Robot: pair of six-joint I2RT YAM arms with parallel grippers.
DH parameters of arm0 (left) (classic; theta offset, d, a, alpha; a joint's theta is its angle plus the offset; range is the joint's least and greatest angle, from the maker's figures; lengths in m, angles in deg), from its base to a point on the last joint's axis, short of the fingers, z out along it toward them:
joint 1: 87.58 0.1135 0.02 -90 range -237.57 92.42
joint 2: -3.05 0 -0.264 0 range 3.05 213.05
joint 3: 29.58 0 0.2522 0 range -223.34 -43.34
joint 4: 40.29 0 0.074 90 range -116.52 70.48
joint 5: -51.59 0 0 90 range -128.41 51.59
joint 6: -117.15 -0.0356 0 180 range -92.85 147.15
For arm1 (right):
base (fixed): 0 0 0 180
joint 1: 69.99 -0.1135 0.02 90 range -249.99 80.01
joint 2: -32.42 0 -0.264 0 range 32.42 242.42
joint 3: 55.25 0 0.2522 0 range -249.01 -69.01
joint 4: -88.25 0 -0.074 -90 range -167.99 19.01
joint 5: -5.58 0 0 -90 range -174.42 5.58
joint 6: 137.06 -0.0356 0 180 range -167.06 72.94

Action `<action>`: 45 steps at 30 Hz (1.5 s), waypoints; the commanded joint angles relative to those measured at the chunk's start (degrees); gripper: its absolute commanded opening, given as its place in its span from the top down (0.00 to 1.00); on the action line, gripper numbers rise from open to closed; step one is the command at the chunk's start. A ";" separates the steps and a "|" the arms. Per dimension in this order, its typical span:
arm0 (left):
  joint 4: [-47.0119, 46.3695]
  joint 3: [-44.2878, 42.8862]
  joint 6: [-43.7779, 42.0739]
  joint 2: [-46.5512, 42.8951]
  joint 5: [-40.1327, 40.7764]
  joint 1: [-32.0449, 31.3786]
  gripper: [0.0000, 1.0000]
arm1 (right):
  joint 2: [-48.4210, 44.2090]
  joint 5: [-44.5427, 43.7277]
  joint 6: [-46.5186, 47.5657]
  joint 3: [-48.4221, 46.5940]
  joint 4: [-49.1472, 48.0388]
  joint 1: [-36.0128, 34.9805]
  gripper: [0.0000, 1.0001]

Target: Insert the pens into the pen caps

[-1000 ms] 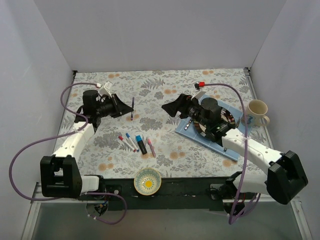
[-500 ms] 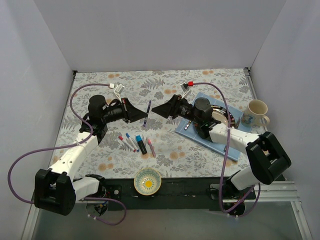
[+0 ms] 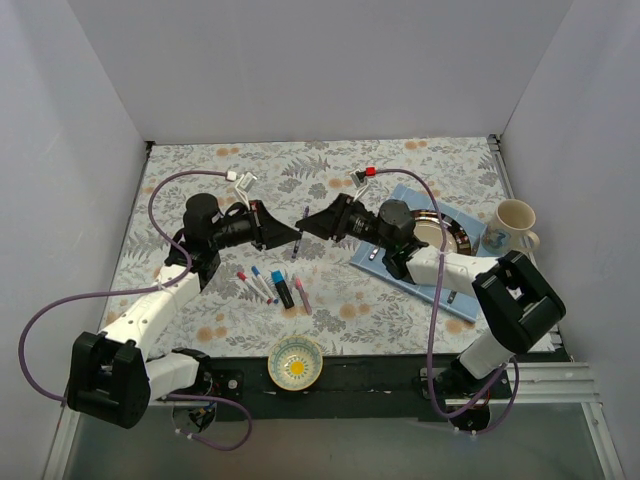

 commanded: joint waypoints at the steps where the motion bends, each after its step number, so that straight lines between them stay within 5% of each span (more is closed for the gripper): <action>1: -1.90 -0.47 -0.05 -0.02 0.25 -0.60 1.00 | 1.45 0.34 -1.53 -2.35 -4.91 -2.17 0.52; 5: -1.98 -0.39 0.12 0.86 -0.36 -1.39 1.00 | 2.51 0.60 -2.15 -2.34 -8.60 -3.32 0.98; 6: -1.81 -0.39 0.39 1.04 -0.71 -1.40 1.00 | 2.51 0.60 -2.24 -2.17 -9.73 -3.32 0.99; 11: 6.41 -1.09 -0.05 -0.80 2.35 -1.48 0.50 | -1.26 -0.98 -0.31 0.12 -8.34 -2.44 0.99; 14: 18.16 -3.54 -0.14 -2.39 11.73 -1.48 0.41 | -4.51 -0.98 0.48 2.14 -4.05 0.10 0.99; 20: 44.19 -11.46 5.65 3.74 44.59 -1.22 0.46 | -13.39 -1.59 5.83 6.62 5.60 3.54 0.99; 22: 48.01 -11.55 9.77 4.73 57.73 -1.04 0.47 | -16.37 -1.86 8.38 7.50 8.17 3.62 0.99; 25: 49.08 -9.19 9.89 3.94 65.18 -0.08 0.47 | -20.15 -2.91 10.84 9.34 10.90 3.54 0.99; 32: 52.24 -6.20 7.25 7.62 77.93 2.64 0.46 | -26.14 -3.53 14.02 12.33 15.56 3.62 0.99; 45: 46.62 -3.73 3.47 16.06 69.25 8.36 0.55 | -30.98 -4.41 16.22 13.04 18.29 3.62 0.99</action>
